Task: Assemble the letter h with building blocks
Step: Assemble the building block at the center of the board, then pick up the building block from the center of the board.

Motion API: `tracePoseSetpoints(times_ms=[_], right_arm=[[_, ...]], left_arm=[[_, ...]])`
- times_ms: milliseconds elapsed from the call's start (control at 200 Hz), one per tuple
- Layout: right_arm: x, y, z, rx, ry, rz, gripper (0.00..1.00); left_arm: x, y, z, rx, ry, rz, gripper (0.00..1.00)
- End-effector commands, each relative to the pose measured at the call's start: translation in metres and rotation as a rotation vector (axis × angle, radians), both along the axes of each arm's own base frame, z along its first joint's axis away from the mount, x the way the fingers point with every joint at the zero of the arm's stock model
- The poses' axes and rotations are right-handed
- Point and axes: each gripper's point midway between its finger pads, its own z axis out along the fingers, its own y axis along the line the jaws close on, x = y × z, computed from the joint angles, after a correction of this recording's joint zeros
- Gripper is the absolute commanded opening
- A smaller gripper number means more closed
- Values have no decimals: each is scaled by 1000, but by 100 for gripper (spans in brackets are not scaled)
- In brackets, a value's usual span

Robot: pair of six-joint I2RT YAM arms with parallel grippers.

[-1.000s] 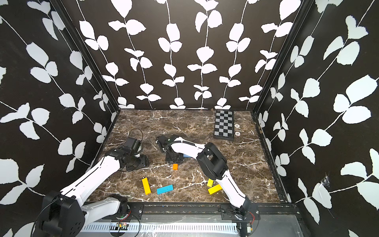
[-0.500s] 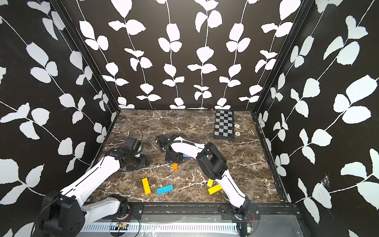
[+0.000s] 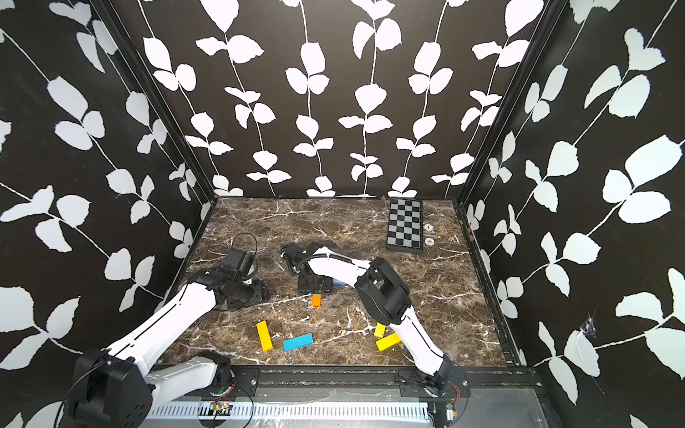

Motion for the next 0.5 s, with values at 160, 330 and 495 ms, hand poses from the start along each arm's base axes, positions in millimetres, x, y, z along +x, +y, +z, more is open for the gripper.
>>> tracePoseSetpoints(times_ms=[160, 330, 495], right_arm=[[-12, 1, 113, 108, -178, 103, 79], [-23, -8, 151, 196, -269, 139, 80], [-29, -28, 161, 222, -310, 115, 79]], left_arm=[[-63, 14, 0, 84, 72, 92, 77], [-83, 9, -18, 132, 137, 63, 74], [-83, -11, -44, 87, 210, 55, 69]])
